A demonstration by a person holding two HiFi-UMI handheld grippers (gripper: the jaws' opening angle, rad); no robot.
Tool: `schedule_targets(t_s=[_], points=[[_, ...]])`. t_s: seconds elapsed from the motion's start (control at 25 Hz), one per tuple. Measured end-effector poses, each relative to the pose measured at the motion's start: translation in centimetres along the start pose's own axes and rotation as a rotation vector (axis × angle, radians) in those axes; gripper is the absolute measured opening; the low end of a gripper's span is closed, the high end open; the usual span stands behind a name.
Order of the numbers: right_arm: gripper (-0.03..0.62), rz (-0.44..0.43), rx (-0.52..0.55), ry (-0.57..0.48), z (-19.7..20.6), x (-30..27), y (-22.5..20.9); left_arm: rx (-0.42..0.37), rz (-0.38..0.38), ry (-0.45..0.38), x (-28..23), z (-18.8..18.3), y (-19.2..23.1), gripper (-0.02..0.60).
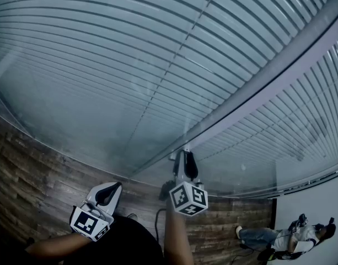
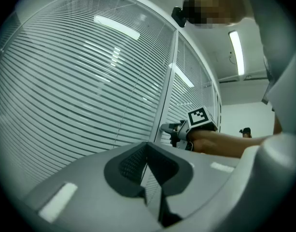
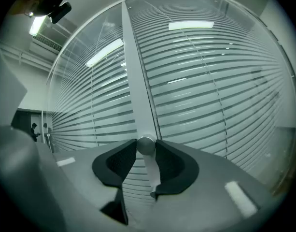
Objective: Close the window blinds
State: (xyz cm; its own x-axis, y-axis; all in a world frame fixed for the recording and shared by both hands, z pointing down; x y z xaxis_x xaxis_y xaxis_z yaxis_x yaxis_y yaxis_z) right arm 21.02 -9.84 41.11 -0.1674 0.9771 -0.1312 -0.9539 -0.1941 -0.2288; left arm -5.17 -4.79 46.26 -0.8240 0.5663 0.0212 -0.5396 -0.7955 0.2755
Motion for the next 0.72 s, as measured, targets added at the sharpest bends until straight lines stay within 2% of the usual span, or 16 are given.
schedule_targets(t_s=[0.12, 0.24, 0.4, 0.6, 0.72], points=[[0.127, 0.009, 0.054, -0.001, -0.2, 0.5, -0.1, -0.002, -0.001, 0.000, 0.1, 0.0, -0.4, -0.002], [0.126, 0.027, 0.208, 0.016, 0.2, 0.8, 0.7, -0.001, 0.001, -0.003, 0.8, 0.4, -0.1, -0.002], [0.126, 0.026, 0.334, 0.073, -0.3, 1.2, 1.2, 0.001, 0.001, -0.002, 1.2, 0.4, -0.2, -0.002], [0.126, 0.038, 0.632, 0.106, -0.3, 1.3, 1.7, -0.009, -0.004, -0.006, 1.1, 0.2, -0.3, -0.002], [0.127, 0.004, 0.690, 0.107, -0.3, 1.2, 1.9, 0.003, -0.007, -0.022, 1.3, 0.1, 0.1, -0.002]])
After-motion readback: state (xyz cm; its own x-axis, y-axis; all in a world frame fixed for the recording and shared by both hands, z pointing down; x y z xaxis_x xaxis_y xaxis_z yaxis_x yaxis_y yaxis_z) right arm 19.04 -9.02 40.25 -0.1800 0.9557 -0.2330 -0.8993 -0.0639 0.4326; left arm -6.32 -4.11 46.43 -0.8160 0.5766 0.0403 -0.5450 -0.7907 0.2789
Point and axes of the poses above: the fingertips, and each gripper's own axes: x backward along the fingers, y to its left, z out of its underside, the point moved 6 cm from there along x, backward along the fingers, and after that the axes turned 4 degrees about z, right-handed, at the moved point
